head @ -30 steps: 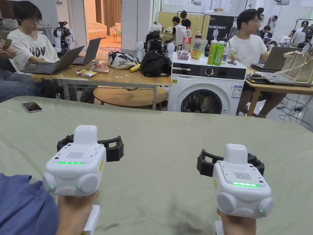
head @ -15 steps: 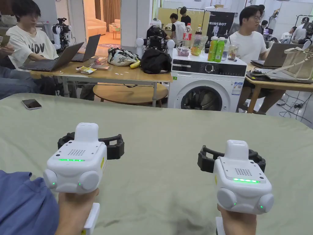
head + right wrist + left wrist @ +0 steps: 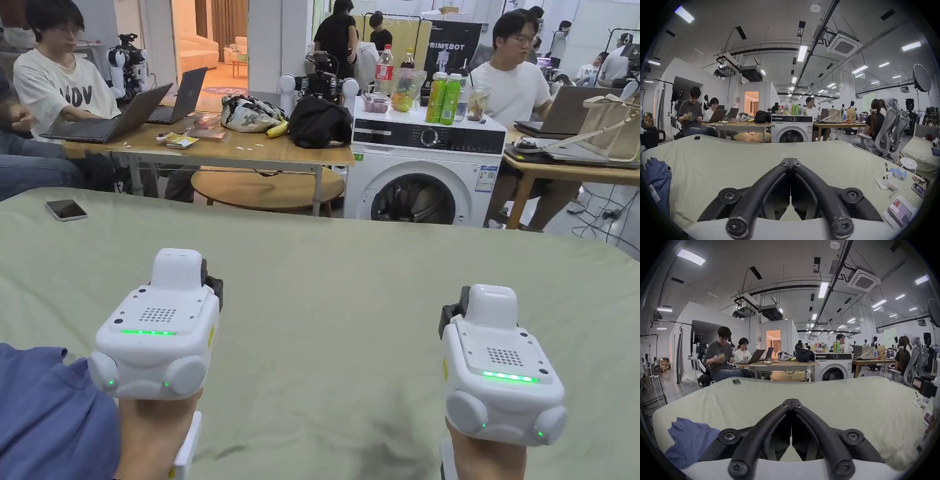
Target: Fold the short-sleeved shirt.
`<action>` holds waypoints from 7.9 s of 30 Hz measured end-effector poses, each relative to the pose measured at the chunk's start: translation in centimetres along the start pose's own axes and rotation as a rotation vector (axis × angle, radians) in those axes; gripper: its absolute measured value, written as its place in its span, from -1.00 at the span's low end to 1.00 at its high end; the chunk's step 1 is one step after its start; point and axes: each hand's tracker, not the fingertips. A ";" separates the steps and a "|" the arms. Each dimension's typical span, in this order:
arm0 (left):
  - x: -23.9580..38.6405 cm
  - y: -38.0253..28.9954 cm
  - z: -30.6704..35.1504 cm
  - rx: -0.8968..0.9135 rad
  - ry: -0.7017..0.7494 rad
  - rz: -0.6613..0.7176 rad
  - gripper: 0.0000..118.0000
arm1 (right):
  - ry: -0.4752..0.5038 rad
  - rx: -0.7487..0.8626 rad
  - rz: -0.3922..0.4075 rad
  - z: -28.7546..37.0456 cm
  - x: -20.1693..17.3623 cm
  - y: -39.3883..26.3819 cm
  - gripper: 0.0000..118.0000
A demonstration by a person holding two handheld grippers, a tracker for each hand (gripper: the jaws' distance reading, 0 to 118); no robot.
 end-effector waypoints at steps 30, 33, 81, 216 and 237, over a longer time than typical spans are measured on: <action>-27.7 -2.9 5.4 -0.724 0.184 0.329 0.09 | 0.455 -0.138 0.052 2.0 -21.7 0.3 -1.00; -28.7 -4.7 5.3 -0.814 0.139 0.345 0.58 | 0.471 -0.154 0.070 2.1 -22.4 -0.4 -1.00; 1.4 16.9 -0.7 -0.258 -0.511 0.099 -1.00 | 0.119 -0.131 -0.011 0.8 -1.4 3.4 -1.00; -12.2 34.9 -13.2 -0.183 -0.055 0.095 -1.00 | -0.066 -0.070 0.026 -15.3 9.0 33.8 -0.99; -11.4 21.5 -9.6 -0.310 -0.102 0.070 -1.00 | -0.088 -0.180 0.077 -9.4 10.8 21.8 -0.99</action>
